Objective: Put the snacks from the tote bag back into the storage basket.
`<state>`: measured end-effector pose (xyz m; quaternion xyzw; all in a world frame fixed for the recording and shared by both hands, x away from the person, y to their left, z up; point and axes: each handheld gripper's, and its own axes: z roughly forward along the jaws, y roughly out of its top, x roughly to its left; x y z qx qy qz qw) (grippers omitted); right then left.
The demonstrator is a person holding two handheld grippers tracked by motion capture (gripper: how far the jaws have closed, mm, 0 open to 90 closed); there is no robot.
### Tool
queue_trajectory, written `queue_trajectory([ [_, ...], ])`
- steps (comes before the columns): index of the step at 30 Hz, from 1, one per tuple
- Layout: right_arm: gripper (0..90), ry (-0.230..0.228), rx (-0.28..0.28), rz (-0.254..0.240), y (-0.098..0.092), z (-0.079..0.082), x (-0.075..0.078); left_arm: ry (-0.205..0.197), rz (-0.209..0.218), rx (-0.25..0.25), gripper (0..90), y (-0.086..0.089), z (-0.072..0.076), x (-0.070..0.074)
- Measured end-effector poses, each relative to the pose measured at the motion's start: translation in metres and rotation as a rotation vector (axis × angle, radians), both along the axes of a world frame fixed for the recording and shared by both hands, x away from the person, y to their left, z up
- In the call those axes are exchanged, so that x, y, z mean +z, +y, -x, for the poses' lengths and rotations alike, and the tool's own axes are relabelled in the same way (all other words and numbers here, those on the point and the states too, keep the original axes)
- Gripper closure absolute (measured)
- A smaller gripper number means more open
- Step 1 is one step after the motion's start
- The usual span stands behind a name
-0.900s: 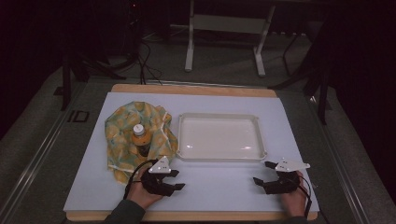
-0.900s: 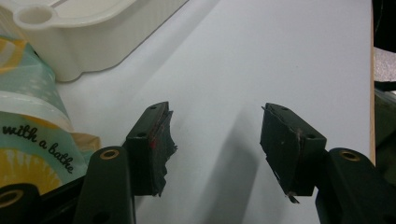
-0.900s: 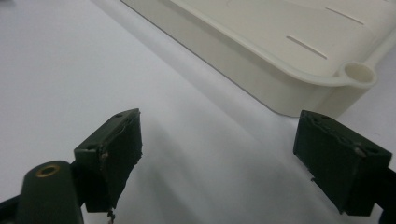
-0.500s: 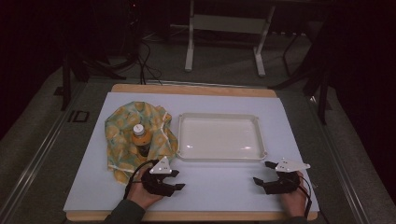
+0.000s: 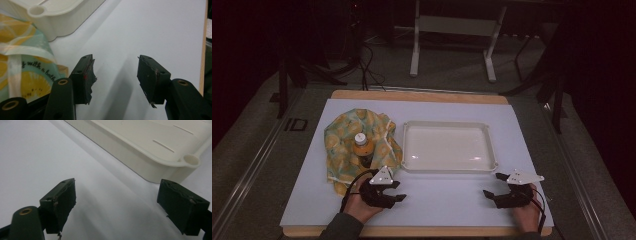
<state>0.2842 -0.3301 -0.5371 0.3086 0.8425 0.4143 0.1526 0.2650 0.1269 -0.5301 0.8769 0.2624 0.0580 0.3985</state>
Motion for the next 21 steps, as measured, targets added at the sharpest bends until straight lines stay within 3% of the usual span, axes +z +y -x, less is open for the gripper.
queue_trajectory([
  [10, 15.1, -0.001, -0.001, 0.0, 0.0, 0.0, 0.0, -0.009, 0.006, 0.001, 46.8, 0.004, 0.006, 0.012],
  [21, 15.1, -0.001, -0.002, -0.002, 0.0, 0.0, 0.0, -0.016, -0.023, -0.01, 46.6, 0.01, 0.009, 0.021],
])
